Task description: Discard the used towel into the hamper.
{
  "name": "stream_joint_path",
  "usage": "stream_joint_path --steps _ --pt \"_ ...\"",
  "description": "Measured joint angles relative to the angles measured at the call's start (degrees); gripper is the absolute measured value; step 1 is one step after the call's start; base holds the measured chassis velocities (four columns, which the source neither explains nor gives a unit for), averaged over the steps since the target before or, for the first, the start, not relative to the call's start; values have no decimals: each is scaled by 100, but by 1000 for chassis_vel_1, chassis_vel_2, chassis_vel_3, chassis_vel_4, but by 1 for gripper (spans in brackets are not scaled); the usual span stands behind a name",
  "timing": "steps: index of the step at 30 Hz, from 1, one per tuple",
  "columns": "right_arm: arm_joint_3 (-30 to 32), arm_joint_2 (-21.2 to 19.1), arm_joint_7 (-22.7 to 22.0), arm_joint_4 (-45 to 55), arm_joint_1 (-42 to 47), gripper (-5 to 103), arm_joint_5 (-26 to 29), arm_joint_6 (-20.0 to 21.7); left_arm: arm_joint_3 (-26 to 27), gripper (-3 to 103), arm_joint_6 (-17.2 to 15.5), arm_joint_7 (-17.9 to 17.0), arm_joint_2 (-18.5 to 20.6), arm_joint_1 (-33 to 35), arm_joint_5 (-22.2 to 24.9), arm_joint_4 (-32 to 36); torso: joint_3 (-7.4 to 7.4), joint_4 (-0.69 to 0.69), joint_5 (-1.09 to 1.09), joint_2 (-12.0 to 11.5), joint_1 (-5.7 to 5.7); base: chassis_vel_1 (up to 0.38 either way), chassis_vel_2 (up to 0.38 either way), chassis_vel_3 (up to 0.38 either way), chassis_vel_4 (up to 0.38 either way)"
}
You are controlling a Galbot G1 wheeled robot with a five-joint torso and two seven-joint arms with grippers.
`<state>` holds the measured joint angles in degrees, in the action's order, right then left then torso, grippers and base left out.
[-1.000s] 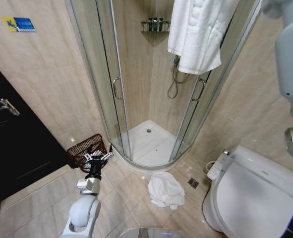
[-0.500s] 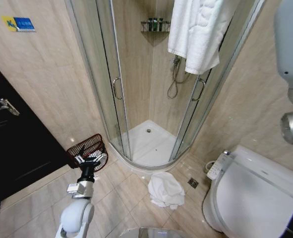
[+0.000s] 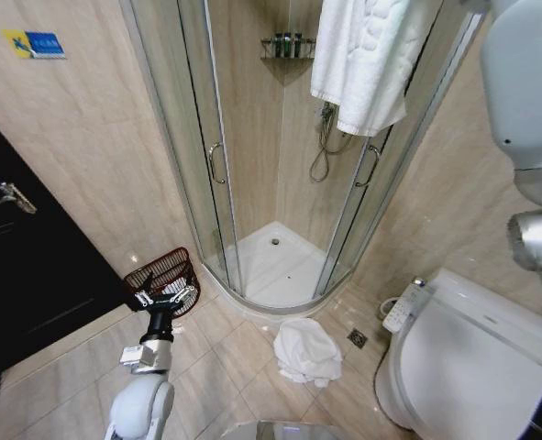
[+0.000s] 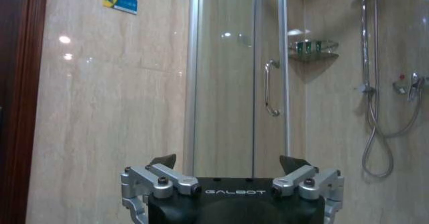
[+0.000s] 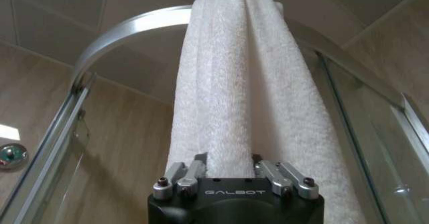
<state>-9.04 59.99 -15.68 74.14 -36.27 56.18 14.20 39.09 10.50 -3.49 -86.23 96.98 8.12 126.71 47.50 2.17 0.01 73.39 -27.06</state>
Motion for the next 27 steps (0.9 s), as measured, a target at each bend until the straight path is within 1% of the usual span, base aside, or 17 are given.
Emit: stream_joint_path --steps 1,3,4,5,7,8,9,15,16,18,19,21,22,24,26,27 --pt "8 -22 5 16 19 27 -1 -3 8 100 4 4 -2 11 -1 5 0 0 0 0 0 0 0 0 0" --pt "19 -47 14 30 37 27 -2 -6 12 100 10 6 -9 19 -2 5 0 0 -1 0 0 0 0 0 0" --pt "37 -87 38 56 67 15 -2 -8 13 100 23 9 -31 23 -11 5 0 0 -1 0 0 0 0 0 0" --pt "50 -117 49 75 90 10 -1 -9 12 100 35 10 -53 29 -29 0 0 0 -1 0 0 0 0 0 0" --pt "55 -150 55 94 114 10 6 -11 9 100 45 11 -75 37 -48 -4 0 0 -1 0 0 0 0 0 0" --pt "55 -190 68 119 141 5 18 -13 2 100 50 13 -90 47 -60 -4 0 0 -1 0 0 0 0 0 0" --pt "55 -239 89 145 165 2 33 -13 -6 100 52 15 -103 58 -74 0 0 0 -1 0 0 0 0 0 0" --pt "64 -524 167 382 365 1 190 -17 -27 100 54 16 -130 66 -129 31 -1 0 -1 0 1 0 0 0 0" --pt "64 -524 167 382 365 1 190 -17 -27 100 54 16 -130 66 -129 31 -1 0 -1 0 1 0 0 0 0" --pt "111 -675 116 679 579 1 415 -18 -29 100 54 16 -137 73 -149 34 -1 0 -1 0 1 0 0 0 0" --pt "111 -675 116 679 579 1 415 -18 -29 100 54 16 -137 73 -149 34 -1 0 -1 0 1 0 0 0 0" --pt "192 -818 -39 1058 865 1 771 -9 -32 100 89 14 -192 118 -164 34 -1 0 -2 0 1 0 0 0 0" --pt "192 -818 -39 1058 865 1 771 -9 -32 100 89 14 -192 118 -164 34 -1 0 -2 0 1 0 0 0 0" --pt "250 -946 -118 1321 1124 1 949 -3 -33 100 146 13 -245 168 -175 33 -1 1 -1 0 1 0 0 0 0" --pt "309 -1112 -114 1567 1424 1 975 -5 -31 100 198 13 -285 222 -178 31 -1 1 0 0 1 0 0 0 0" --pt "309 -1112 -114 1567 1424 1 975 -5 -31 100 198 13 -285 222 -178 31 -1 1 0 0 1 0 0 0 0"
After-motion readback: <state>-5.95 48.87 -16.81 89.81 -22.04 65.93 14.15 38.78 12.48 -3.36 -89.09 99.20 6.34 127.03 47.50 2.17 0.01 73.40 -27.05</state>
